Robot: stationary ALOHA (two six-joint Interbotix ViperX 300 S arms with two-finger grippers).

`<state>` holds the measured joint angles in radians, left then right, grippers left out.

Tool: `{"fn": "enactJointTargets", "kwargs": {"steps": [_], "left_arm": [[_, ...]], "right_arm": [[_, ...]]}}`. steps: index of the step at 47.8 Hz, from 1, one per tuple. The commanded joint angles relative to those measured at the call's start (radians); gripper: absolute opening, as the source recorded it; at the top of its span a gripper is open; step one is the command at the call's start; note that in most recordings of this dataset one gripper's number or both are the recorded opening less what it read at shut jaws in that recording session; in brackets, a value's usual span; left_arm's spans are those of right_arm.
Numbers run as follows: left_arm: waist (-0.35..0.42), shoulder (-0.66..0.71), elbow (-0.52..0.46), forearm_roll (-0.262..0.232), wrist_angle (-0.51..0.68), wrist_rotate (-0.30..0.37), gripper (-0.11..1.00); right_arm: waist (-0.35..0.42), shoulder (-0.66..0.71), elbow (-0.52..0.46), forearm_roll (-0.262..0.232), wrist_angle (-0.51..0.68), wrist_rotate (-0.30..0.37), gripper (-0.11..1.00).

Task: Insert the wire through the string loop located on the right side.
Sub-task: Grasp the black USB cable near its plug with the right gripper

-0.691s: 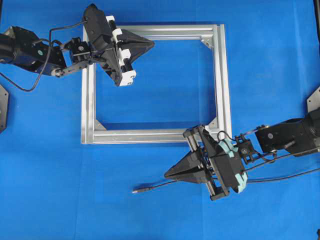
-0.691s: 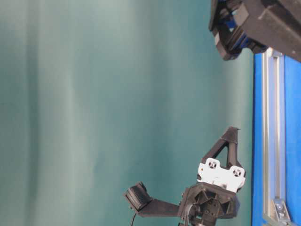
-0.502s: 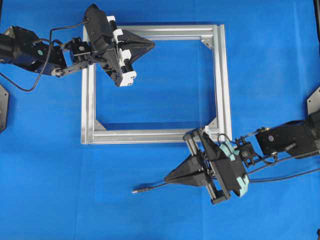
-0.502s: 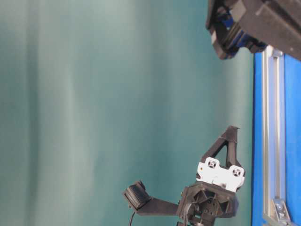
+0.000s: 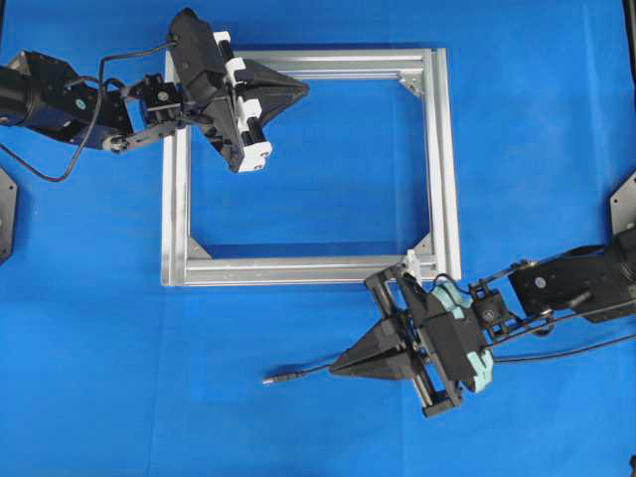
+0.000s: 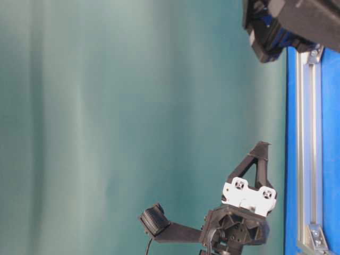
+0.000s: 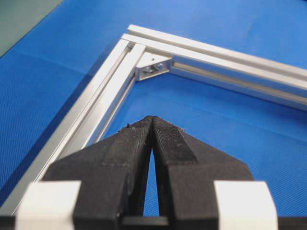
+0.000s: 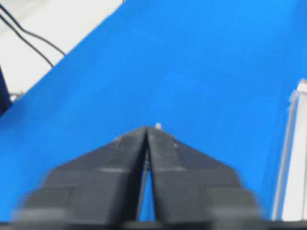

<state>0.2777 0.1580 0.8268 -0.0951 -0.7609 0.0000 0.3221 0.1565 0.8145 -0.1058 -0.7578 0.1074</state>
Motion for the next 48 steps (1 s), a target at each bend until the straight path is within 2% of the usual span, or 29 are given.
{"fn": "enactJointTargets", "kwargs": {"steps": [1, 5, 11, 14, 19, 23, 32, 36, 48], "left_arm": [[0.0, -0.029, -0.017, 0.002, -0.006, 0.002, 0.0], [0.0, -0.031, -0.017, 0.003, -0.006, 0.003, 0.0], [0.0, -0.031, -0.017, 0.003, -0.006, 0.003, 0.0], [0.0, -0.031, -0.017, 0.003, -0.006, 0.003, 0.0], [0.0, -0.031, -0.017, 0.003, -0.006, 0.003, 0.0], [0.0, -0.031, -0.017, 0.003, -0.006, 0.003, 0.0], [0.003, -0.031, -0.014, 0.003, -0.006, 0.003, 0.0], [0.003, -0.031, -0.014, 0.003, -0.006, 0.005, 0.0], [0.003, -0.031, -0.014, 0.003, -0.006, 0.003, 0.0]], "right_arm": [[0.005, -0.021, -0.025, 0.014, 0.003, 0.009, 0.12], [0.005, -0.014, -0.034, 0.034, 0.021, 0.015, 0.33], [0.008, 0.003, -0.044, 0.054, 0.034, 0.015, 0.72], [0.009, 0.009, -0.049, 0.058, 0.034, 0.015, 0.85], [0.011, 0.029, -0.058, 0.077, 0.032, 0.015, 0.79], [0.014, 0.067, -0.069, 0.103, 0.031, 0.015, 0.81], [0.032, 0.193, -0.1, 0.21, 0.021, 0.017, 0.81], [0.043, 0.229, -0.112, 0.241, 0.02, 0.017, 0.81], [0.048, 0.236, -0.115, 0.255, 0.009, 0.017, 0.8]]}}
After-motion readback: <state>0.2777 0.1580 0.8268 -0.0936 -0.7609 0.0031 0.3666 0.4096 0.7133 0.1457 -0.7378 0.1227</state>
